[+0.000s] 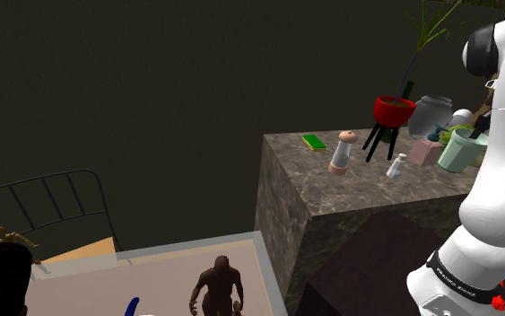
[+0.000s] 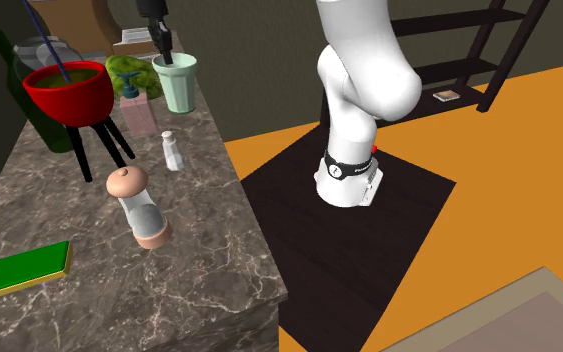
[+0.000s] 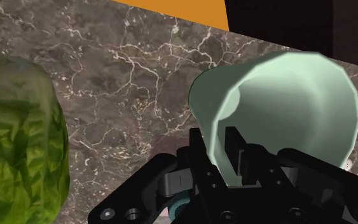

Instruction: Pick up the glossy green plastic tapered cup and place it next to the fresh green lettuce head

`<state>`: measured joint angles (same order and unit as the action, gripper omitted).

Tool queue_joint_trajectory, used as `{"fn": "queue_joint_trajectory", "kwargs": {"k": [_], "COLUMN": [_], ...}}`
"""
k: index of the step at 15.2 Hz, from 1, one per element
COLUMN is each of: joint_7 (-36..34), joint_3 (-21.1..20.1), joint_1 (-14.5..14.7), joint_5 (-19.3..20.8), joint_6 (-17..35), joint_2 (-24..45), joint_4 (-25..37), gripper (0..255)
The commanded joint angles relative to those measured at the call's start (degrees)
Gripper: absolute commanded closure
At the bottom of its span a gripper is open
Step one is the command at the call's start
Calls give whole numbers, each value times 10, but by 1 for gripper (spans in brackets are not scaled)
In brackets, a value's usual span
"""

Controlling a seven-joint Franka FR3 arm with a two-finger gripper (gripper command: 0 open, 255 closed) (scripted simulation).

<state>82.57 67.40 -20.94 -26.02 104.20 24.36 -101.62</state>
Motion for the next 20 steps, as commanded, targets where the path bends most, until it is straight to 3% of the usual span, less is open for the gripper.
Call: {"fn": "queue_joint_trajectory", "kwargs": {"k": [1,10,18,19,20], "joint_7": [5,28,28,28,28], "joint_3": [-6,-34,-34,-34,-34], "joint_1": [-4,-21,-21,-21,-22], "joint_5": [-8,-41,-41,-41,-41], "joint_6": [13,65,65,65,65], "joint_2": [7,37,37,37,37], "joint_4": [-10,-46,-46,-46,-46], "gripper": [255,255,255,0,0]}}
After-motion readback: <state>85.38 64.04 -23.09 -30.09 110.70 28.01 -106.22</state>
